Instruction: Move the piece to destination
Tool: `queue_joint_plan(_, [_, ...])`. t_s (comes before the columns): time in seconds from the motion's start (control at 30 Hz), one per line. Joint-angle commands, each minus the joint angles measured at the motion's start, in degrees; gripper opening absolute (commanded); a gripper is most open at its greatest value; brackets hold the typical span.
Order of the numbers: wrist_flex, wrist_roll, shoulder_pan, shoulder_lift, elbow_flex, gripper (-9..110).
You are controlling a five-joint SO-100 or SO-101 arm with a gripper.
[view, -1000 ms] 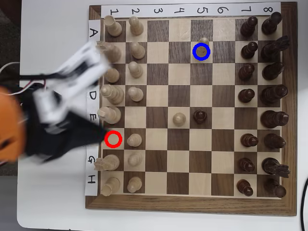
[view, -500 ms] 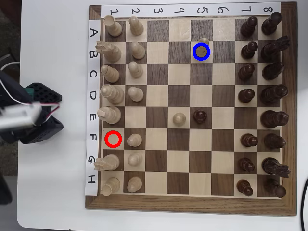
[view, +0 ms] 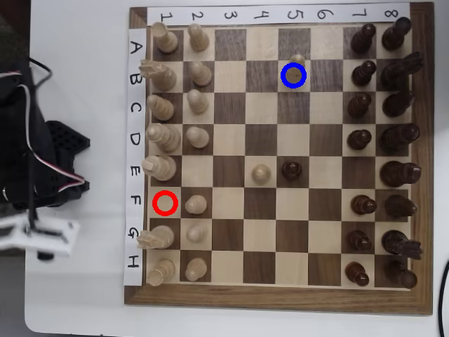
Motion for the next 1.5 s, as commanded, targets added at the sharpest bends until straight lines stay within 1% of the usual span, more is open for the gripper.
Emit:
queue_joint_plan(0.0, [-4.39,-1.58,3.96,2.72,6.77,0])
queue_joint_plan(0.17, [-7.82,-2.29,6.42,7.56,16.61,0])
queue_joint_plan(0.53, [-9.05,-2.72,9.93,19.16,35.68,0])
queue_joint_plan(0.63, [-10.02,-3.87,10.81,19.16,38.76,0])
queue_joint_plan(1.07, [-16.96,-2.29,11.78,19.07,50.71,0])
queue_joint_plan(1.3, [-16.17,-1.32,12.04,19.07,54.49,0])
queue_joint_plan(1.47, [-13.71,-0.79,11.51,19.07,53.88,0])
